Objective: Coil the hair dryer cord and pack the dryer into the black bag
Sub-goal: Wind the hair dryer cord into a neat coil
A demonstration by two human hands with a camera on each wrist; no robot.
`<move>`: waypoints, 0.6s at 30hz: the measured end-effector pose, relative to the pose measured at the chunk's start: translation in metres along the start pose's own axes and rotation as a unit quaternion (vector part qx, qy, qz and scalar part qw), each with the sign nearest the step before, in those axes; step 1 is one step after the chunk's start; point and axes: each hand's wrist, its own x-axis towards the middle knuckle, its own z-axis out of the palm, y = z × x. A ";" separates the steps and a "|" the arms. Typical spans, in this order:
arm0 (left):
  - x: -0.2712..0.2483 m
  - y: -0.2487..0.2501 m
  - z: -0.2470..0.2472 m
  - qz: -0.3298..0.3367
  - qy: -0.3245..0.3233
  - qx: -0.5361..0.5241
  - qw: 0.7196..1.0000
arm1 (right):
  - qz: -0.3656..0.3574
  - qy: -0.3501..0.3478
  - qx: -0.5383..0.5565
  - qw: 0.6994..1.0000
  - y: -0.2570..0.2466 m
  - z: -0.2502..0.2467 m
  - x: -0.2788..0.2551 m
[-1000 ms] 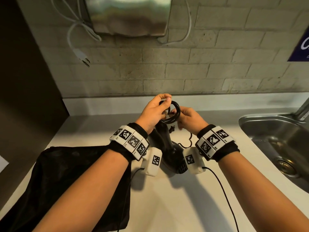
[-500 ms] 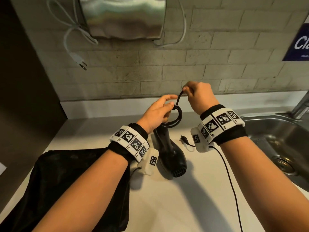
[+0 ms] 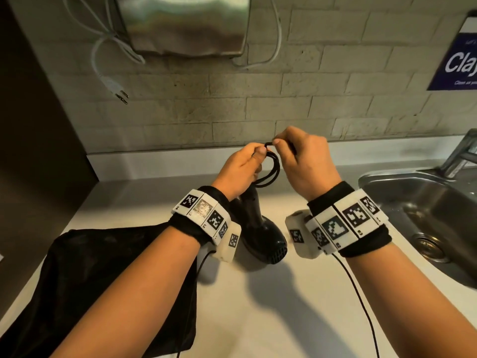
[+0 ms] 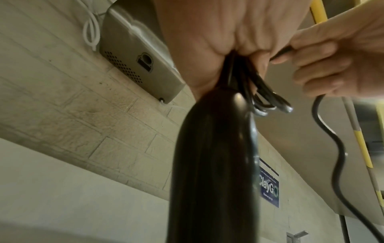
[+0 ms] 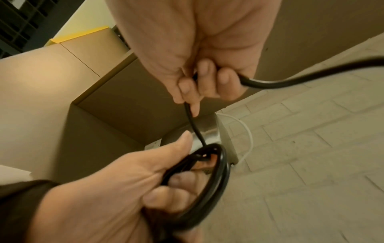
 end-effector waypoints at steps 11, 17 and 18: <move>0.003 -0.010 -0.010 -0.058 0.098 -0.119 0.986 | 0.069 -0.035 0.144 0.987 0.016 0.054 -0.052; -0.003 -0.012 -0.015 -0.058 0.100 -0.104 0.988 | 0.085 -0.058 0.156 0.982 0.022 0.066 -0.053; -0.003 -0.012 -0.016 -0.055 0.102 -0.096 0.989 | 0.090 -0.068 0.155 0.981 0.022 0.065 -0.053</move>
